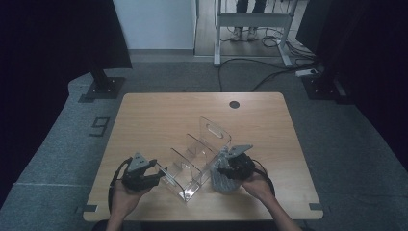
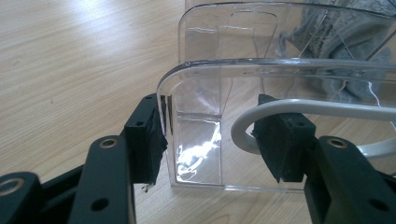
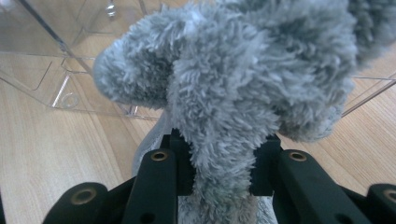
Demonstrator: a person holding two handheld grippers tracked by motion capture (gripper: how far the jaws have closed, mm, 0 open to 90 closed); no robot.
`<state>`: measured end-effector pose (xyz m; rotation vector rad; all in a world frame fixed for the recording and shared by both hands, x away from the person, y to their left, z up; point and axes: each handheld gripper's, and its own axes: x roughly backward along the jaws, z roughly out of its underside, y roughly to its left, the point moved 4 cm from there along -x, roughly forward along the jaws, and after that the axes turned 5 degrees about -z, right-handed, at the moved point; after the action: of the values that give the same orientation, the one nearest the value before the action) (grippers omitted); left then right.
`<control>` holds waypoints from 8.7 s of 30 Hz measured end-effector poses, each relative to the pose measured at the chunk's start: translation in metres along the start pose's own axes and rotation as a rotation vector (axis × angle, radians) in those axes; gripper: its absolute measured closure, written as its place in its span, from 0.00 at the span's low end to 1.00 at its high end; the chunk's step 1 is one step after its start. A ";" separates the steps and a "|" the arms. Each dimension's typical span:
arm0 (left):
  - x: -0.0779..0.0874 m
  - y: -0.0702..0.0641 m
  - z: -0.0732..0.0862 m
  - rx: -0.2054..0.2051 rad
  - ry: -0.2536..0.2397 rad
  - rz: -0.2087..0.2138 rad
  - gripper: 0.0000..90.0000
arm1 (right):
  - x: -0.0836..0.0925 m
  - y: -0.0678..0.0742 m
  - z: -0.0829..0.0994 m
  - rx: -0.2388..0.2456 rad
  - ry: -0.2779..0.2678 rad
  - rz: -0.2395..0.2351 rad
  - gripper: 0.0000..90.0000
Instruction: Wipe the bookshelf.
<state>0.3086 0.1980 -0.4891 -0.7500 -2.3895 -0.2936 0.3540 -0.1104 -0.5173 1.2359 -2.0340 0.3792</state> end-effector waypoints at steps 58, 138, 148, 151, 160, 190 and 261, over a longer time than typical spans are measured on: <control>0.000 0.002 0.002 0.020 -0.026 -0.008 0.49 | 0.017 -0.002 0.019 -0.032 0.052 0.064 0.78; -0.007 -0.009 -0.004 0.048 -0.022 -0.038 0.49 | 0.012 0.078 0.013 0.067 0.027 -0.099 0.78; -0.009 -0.012 -0.005 0.054 -0.018 -0.047 0.49 | -0.007 0.106 -0.005 0.121 0.023 -0.158 0.78; -0.008 -0.012 -0.005 0.055 -0.012 -0.053 0.49 | -0.013 0.109 -0.007 0.124 0.025 -0.160 0.78; -0.009 -0.013 -0.005 0.065 -0.004 -0.072 0.49 | -0.027 0.114 -0.007 0.126 0.049 -0.128 0.78; -0.009 -0.010 -0.004 0.054 -0.026 -0.059 0.49 | -0.023 0.106 0.005 0.151 0.111 -0.096 0.78; -0.006 0.009 0.003 0.087 -0.042 -0.001 0.24 | 0.113 -0.084 0.095 -0.259 0.046 0.316 0.33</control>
<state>0.3161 0.2039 -0.4947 -0.7209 -2.4253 -0.1745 0.3539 -0.2800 -0.5138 0.7457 -2.1621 0.2760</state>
